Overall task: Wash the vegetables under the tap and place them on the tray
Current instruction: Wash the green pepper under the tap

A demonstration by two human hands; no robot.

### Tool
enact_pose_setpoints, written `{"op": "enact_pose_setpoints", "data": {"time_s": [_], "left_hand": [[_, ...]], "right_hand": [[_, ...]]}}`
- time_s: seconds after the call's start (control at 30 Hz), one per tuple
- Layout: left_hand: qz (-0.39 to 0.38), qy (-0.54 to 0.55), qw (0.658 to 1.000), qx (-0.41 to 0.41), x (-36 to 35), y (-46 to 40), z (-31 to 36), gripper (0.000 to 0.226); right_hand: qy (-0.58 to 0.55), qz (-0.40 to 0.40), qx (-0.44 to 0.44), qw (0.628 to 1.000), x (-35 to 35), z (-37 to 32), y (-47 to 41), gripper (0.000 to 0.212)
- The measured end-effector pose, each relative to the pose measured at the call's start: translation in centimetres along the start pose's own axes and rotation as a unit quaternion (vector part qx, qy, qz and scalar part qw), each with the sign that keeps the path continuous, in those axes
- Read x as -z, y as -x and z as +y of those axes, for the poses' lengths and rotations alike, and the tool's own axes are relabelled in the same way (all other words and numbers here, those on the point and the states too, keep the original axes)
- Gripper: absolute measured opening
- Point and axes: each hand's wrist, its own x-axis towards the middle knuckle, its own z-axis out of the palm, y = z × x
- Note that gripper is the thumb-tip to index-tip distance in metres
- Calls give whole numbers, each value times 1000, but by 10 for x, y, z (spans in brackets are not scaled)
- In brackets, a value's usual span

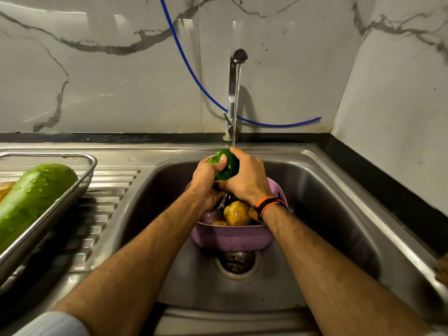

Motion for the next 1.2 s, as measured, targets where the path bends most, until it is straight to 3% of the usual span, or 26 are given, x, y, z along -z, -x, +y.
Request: {"op": "enact_pose_setpoints", "data": {"time_s": [0.17,0.43,0.63,0.83,1.03,1.2], "left_hand": [[1,-1,1000,-6,-3,0,3,39],[-12,12,1000,13,-1,6,3,38],[6,39,999,-11,-3,3,6,34],[1,46,999,14,-1,4,5,37],[17,77,997,10,-5,1,6,37],[-1,54,998,19,-1,3,6,37]], "right_hand": [[4,51,-3,999,-2,-1,0,71],[-27,1,-22,999,-3,4,-4,81],[-3,76,7,997,-4,-1,0,79],[-38,6,-3,999,-1,-1,-1,80],[-7,85,16,996,0,-6,4,74],[-24,23,8,999,-1,-3,-1,84]]}}
